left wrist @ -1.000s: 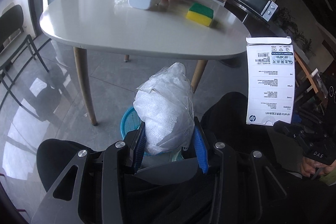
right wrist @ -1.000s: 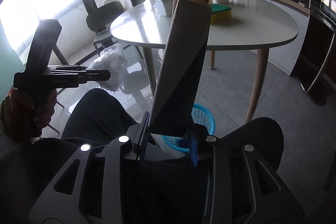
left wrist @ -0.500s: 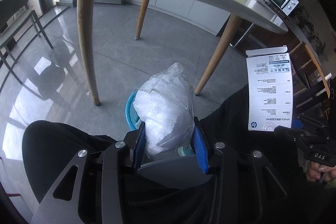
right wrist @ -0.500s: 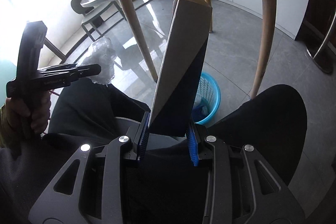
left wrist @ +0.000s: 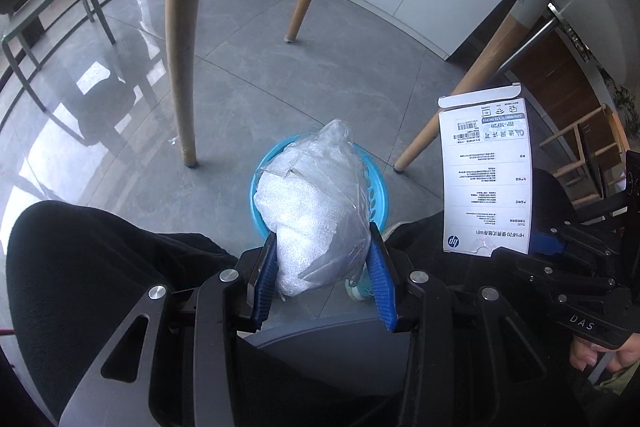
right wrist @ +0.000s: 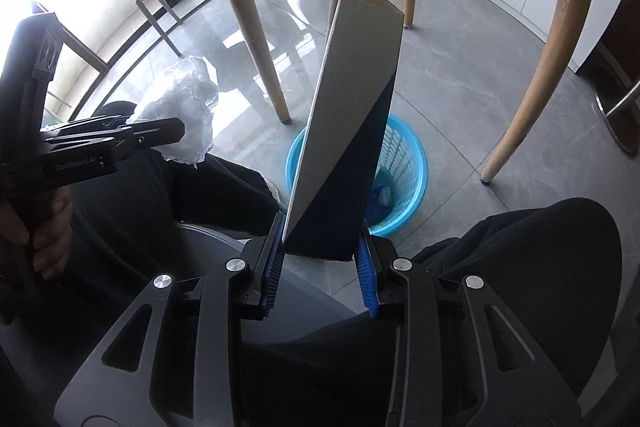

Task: Collect trash
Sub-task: 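Carry the foam and white box down over the wastebasket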

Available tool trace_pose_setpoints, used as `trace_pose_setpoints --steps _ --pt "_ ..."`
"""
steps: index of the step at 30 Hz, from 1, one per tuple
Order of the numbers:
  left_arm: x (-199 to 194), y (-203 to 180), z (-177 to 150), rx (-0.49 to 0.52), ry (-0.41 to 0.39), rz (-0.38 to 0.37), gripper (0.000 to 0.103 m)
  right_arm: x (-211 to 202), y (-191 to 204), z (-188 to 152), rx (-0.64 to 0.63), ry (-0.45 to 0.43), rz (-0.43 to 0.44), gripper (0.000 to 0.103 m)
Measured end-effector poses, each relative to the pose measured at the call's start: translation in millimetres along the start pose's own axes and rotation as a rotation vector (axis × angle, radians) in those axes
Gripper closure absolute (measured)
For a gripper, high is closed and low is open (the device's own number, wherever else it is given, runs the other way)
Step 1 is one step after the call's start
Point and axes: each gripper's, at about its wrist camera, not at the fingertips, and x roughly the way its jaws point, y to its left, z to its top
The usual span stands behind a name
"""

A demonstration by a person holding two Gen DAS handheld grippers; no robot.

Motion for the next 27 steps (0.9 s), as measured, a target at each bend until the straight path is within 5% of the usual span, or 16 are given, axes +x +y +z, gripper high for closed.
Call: trace_pose_setpoints --steps 22,27 --pt "79 18 33 -0.103 0.127 0.022 0.063 146 -5 50 0.012 0.264 -0.095 0.072" --pt "107 31 39 -0.165 0.163 -0.028 0.063 177 -32 49 0.166 0.334 -0.008 0.072"
